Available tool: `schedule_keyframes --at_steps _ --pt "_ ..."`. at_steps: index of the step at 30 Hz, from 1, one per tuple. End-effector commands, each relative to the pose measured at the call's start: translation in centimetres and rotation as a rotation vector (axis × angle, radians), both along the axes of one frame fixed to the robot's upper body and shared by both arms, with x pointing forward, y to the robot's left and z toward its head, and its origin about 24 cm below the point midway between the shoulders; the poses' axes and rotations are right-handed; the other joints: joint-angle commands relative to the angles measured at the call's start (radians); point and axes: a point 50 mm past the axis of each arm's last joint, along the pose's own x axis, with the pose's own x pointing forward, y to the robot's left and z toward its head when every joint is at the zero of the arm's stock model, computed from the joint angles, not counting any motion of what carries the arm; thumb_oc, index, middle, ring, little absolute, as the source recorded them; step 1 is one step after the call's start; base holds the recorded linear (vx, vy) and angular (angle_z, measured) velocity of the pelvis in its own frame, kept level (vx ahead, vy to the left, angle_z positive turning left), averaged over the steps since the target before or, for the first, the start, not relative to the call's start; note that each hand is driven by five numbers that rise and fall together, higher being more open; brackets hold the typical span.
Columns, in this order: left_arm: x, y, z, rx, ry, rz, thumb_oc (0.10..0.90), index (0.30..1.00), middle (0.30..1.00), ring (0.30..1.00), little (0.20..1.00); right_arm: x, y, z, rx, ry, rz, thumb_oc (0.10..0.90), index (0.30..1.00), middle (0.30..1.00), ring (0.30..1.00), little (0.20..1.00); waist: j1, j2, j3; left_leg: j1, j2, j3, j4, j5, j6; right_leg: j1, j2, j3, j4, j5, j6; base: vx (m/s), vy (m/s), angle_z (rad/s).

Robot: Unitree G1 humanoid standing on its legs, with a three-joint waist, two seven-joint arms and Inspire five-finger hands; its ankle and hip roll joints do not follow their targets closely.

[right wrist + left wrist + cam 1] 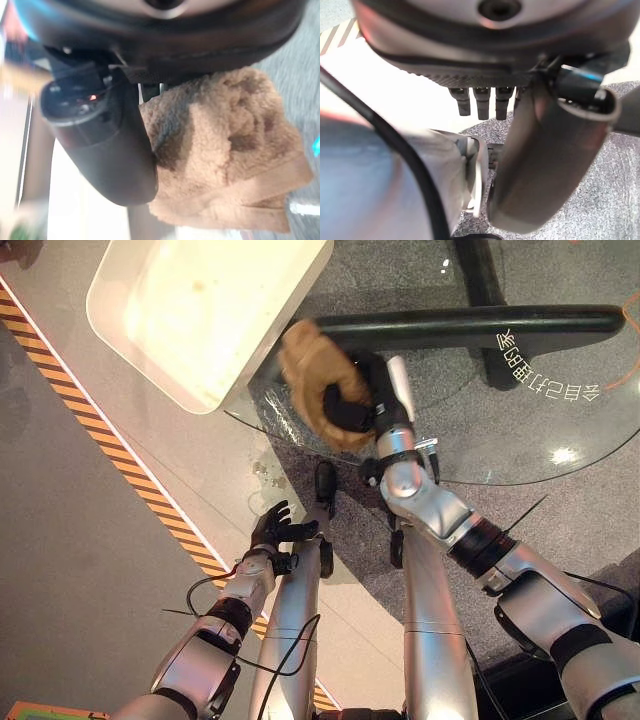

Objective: Wipe the table with a cloth and put it in the basket.

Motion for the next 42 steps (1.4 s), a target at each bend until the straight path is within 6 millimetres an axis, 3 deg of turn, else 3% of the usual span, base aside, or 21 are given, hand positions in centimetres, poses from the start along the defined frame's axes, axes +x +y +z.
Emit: schedule_keyframes --at_steps 1,2,5,6,7,9,10,11,22,30,42 --pt "-1.5 0.8 -2.0 0.020 0.096 0.040 0.800 0.900 0.900 0.900 0.900 0.1 -3.4 2.3 0.097 -0.053 -0.161 0.100 0.300 0.300 0.300 0.200 -0.014 0.032 0.001 0.023 0.010 0.027 0.069 -0.138 0.035 -0.022 0.019 0.088 -0.168 0.136 0.077 -0.02 0.022 -0.11" --pt "-1.0 0.8 -1.5 0.016 0.082 0.047 0.800 0.900 0.900 0.900 0.900 0.2 -3.6 3.2 0.106 -0.070 -0.171 0.100 0.300 0.300 0.300 0.200 -0.015 0.030 0.001 -0.009 0.011 0.035 0.065 -0.108 0.040 -0.054 0.017 0.088 -0.174 0.169 0.075 -0.02 -0.003 -0.13" --pt "-0.9 0.9 -1.4 0.016 0.085 0.050 0.800 0.900 0.900 0.900 0.900 0.2 -3.8 3.5 0.110 -0.067 -0.182 0.100 0.300 0.300 0.300 0.200 -0.015 0.029 0.001 -0.009 0.013 0.036 0.067 -0.109 0.040 -0.054 0.016 0.086 -0.171 0.168 0.075 0.00 -0.008 -0.16" --pt "-0.7 0.9 -1.2 0.018 0.094 0.055 0.800 0.900 0.900 0.900 0.900 0.4 -4.7 4.8 0.165 -0.047 -0.208 0.100 0.300 0.300 0.300 0.200 -0.013 0.027 0.001 -0.006 0.019 0.041 0.071 -0.112 0.044 -0.055 0.009 0.079 -0.162 0.165 0.072 0.07 -0.014 -0.08" --pt "-1.1 0.9 -1.7 0.020 0.110 0.052 0.800 0.900 0.900 0.900 0.900 0.4 -4.8 4.2 0.165 -0.030 -0.212 0.100 0.300 0.300 0.300 0.200 -0.012 0.028 0.001 0.024 0.019 0.035 0.078 -0.142 0.040 -0.026 0.010 0.079 -0.151 0.135 0.075 0.07 -0.024 -0.11" --pt "-0.6 1.1 -1.1 0.021 0.097 0.056 0.800 0.900 0.900 0.900 0.900 0.5 -5.1 5.5 0.231 -0.029 -0.209 0.100 0.300 0.300 0.300 0.200 -0.010 0.026 0.001 -0.006 0.024 0.043 0.073 -0.113 0.044 -0.055 0.002 0.073 -0.157 0.164 0.071 0.01 -0.033 -0.10" --pt "-0.9 1.3 -1.4 0.026 0.118 0.055 0.800 0.900 0.900 0.900 0.900 0.7 -5.8 5.4 0.254 -0.009 -0.230 0.100 0.300 0.300 0.300 0.200 -0.007 0.025 0.001 0.024 0.028 0.038 0.084 -0.147 0.040 -0.026 -0.002 0.068 -0.143 0.132 0.075 -0.03 -0.058 -0.07" --pt "-0.3 1.6 -0.7 0.027 0.105 0.059 0.800 0.900 0.900 0.900 0.900 0.8 -6.3 6.5 0.278 -0.024 -0.245 0.100 0.300 0.300 0.300 0.200 -0.007 0.021 0.001 -0.006 0.032 0.046 0.078 -0.118 0.045 -0.054 -0.009 0.063 -0.153 0.163 0.071 0.02 -0.053 -0.06" --pt "0.8 2.7 0.4 0.046 0.114 0.064 0.800 0.900 0.900 0.900 0.900 1.6 -12.5 8.7 0.412 -0.067 -0.497 0.100 0.300 0.300 0.300 0.200 0.001 0.006 0.001 -0.011 0.052 0.054 0.089 -0.130 0.046 -0.059 -0.036 0.035 -0.136 0.156 0.071 0.01 -0.044 -0.05" --pt "0.8 2.6 0.3 0.034 0.116 0.084 0.800 0.900 0.900 0.900 0.900 -0.3 -16.9 11.0 0.634 -0.280 -0.739 0.100 0.300 0.300 0.300 0.200 -0.010 0.004 0.001 0.005 0.055 0.065 0.076 -0.138 0.049 -0.040 -0.039 0.031 -0.158 0.154 0.078 0.01 -0.003 -0.10" --pt "0.8 2.8 0.3 0.016 0.118 0.099 0.800 0.900 0.900 0.900 0.900 -1.4 -17.8 12.1 0.637 -0.380 -0.760 0.100 0.300 0.300 0.300 0.200 -0.023 0.011 0.001 0.019 0.051 0.066 0.055 -0.133 0.048 -0.025 -0.038 0.043 -0.194 0.158 0.084 0.01 0.006 -0.06"
